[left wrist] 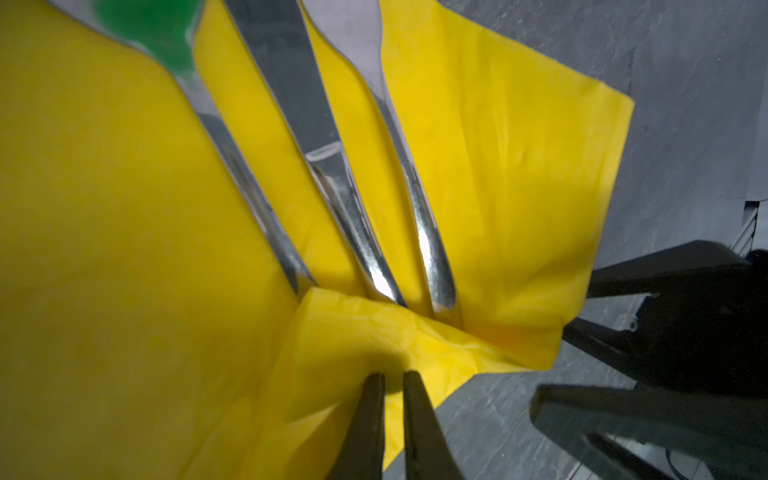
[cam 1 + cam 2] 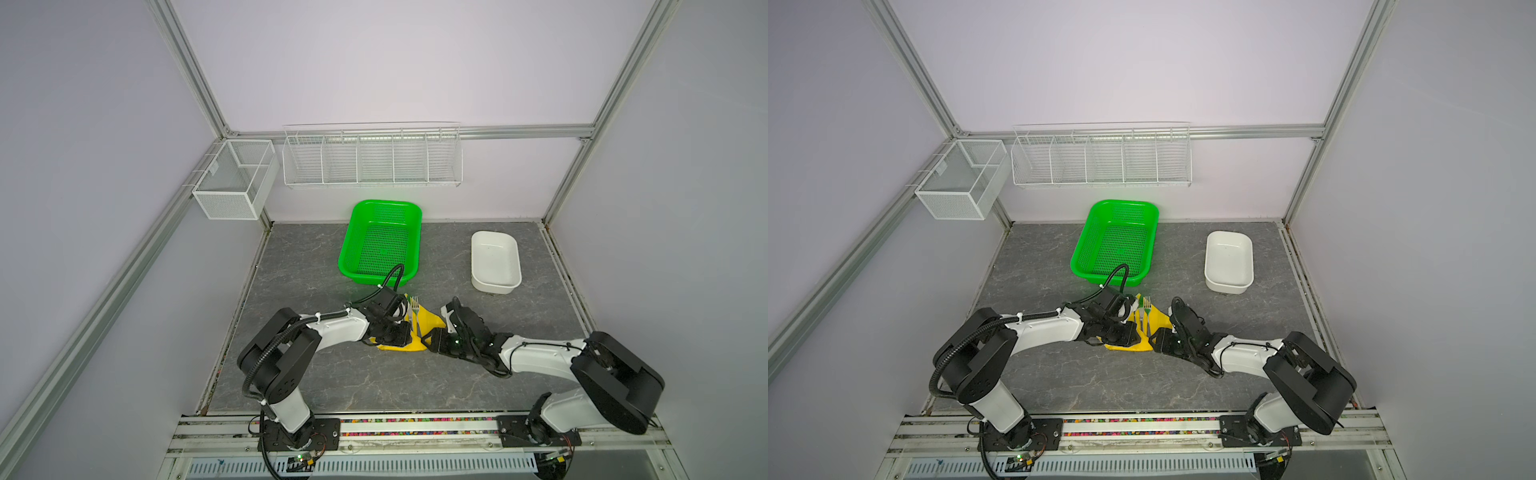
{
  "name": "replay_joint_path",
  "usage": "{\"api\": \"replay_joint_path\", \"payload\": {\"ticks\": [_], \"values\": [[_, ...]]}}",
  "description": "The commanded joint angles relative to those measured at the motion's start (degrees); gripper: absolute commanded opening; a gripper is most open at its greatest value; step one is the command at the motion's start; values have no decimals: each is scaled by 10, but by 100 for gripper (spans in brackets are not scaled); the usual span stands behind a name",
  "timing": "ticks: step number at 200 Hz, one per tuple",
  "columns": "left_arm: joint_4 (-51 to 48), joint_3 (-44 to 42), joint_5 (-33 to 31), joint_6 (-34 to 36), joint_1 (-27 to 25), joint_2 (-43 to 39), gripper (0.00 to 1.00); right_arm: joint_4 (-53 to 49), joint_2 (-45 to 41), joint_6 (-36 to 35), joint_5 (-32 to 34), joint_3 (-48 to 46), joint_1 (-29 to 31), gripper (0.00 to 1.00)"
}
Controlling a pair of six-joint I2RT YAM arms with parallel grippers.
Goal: Place the utensils on the paper napkin and roll it up
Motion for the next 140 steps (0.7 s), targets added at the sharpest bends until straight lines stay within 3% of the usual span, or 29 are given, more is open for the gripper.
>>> {"api": "replay_joint_path", "payload": {"ticks": [1, 140], "values": [[-1, -5, 0, -2, -1, -5, 12, 6, -8, -8, -1, 3, 1, 54], [-2, -5, 4, 2, -1, -5, 12, -28, -5, -48, -20, 23, -14, 55]]}}
